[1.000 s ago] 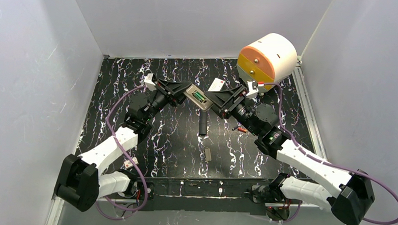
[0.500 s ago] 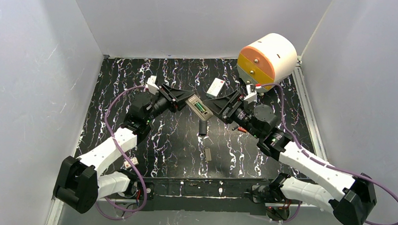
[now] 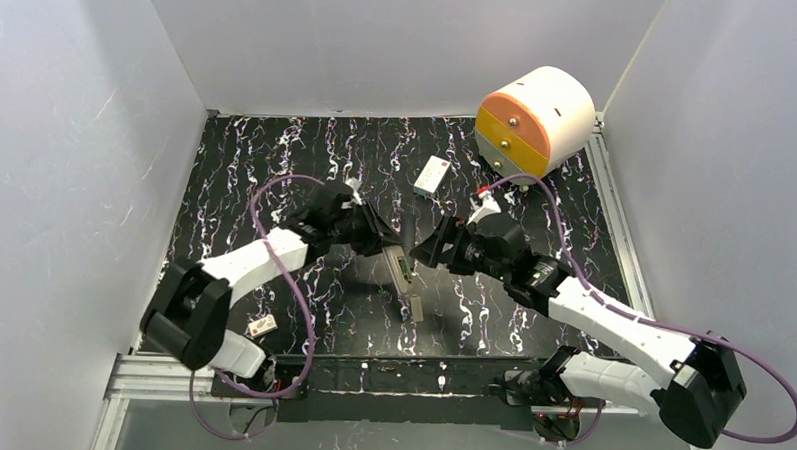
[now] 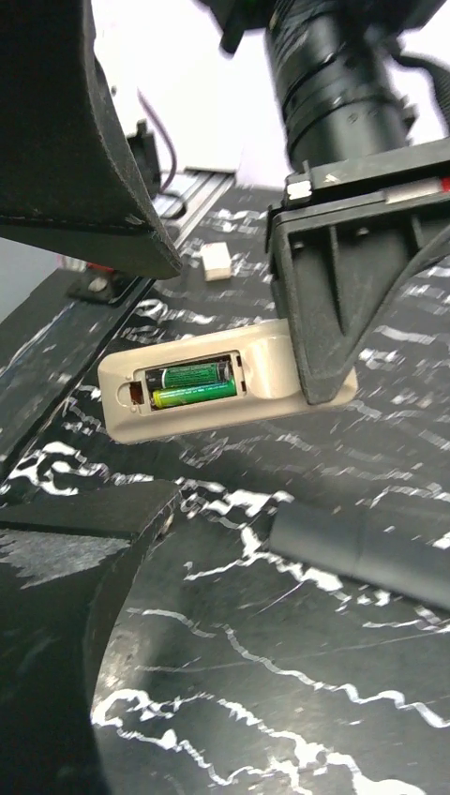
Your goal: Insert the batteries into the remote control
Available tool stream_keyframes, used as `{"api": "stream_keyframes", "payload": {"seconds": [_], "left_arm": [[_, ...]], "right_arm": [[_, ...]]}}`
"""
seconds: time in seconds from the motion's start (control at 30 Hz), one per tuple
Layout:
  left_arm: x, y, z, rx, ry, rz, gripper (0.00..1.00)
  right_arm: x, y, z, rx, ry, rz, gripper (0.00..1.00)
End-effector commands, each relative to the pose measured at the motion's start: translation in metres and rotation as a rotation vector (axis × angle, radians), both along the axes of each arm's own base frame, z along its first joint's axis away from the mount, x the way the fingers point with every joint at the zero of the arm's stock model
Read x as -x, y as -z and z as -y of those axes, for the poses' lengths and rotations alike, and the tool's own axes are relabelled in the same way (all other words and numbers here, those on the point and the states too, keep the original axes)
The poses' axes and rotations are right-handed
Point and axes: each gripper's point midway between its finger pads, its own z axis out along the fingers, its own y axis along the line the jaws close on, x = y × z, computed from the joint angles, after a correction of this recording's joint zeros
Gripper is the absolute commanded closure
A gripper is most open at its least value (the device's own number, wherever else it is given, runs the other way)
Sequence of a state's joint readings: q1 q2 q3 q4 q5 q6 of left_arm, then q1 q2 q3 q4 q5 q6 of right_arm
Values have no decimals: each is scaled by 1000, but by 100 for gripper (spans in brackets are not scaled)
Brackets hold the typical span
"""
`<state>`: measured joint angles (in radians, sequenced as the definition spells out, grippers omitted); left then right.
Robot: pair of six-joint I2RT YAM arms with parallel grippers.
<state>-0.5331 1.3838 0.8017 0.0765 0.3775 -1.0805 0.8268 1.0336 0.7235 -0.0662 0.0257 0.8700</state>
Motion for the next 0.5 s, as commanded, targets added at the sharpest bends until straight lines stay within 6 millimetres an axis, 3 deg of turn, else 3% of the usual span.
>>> {"api": "stream_keyframes", "payload": {"seconds": [0.0, 0.27, 0.47], "left_arm": [[0, 19, 17, -110, 65, -37, 100], [-25, 49, 36, -313, 29, -106, 100], [-26, 69, 39, -457, 46, -169, 100]], "right_arm": [[18, 43, 2, 84, -70, -93, 14], [13, 100, 31, 202, 3, -218, 21], [-7, 114, 44, 192, 46, -191, 32]]}}
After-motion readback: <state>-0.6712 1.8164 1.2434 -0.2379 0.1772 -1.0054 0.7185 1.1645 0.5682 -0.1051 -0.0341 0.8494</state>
